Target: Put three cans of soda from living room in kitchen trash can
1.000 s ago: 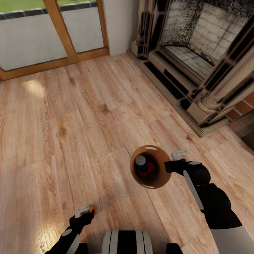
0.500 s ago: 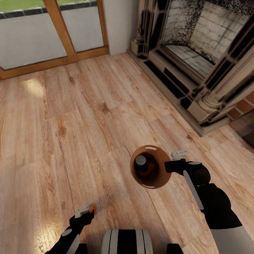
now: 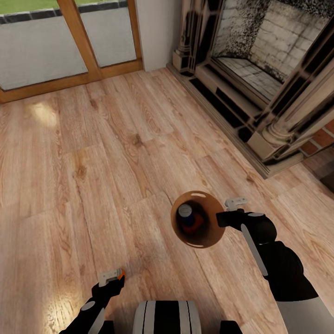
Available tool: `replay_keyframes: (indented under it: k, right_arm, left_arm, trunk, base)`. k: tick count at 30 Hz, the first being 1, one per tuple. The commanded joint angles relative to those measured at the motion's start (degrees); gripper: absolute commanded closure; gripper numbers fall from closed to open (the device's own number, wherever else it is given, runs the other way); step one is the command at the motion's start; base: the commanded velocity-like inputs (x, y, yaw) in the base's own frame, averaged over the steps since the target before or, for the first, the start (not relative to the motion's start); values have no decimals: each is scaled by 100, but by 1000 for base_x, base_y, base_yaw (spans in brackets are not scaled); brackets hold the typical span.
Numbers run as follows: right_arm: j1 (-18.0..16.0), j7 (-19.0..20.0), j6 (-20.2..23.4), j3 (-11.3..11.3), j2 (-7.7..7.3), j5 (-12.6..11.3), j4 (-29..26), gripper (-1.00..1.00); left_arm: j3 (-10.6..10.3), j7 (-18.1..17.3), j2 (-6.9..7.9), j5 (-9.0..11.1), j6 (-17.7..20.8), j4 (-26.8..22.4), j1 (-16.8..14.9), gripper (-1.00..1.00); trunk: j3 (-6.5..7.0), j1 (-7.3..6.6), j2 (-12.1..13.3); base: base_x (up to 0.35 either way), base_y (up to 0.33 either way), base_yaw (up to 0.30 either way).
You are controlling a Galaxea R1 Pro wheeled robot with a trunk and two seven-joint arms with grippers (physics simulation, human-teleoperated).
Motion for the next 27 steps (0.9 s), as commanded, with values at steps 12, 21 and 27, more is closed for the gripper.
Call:
replay_keyframes:
  k: [12, 21, 27]
  right_arm:
    - [-1, 33, 2, 2, 1, -120, -1, 100]
    - [-1, 33, 2, 2, 1, -120, -1, 100]
    - [-1, 33, 2, 2, 1, -120, -1, 100]
  left_arm:
    - [-72, 0, 0, 0, 0, 1, 0, -100]
    - [-74, 0, 0, 1, 0, 0, 0, -100]
    - [-74, 0, 0, 1, 2, -6, 0, -100]
  trunk:
    - [0, 0, 0]
    - [0, 0, 0]
    - [-54, 65, -120]
  base:
    - [0, 0, 0]
    - [0, 0, 0]
    - [0, 0, 0]
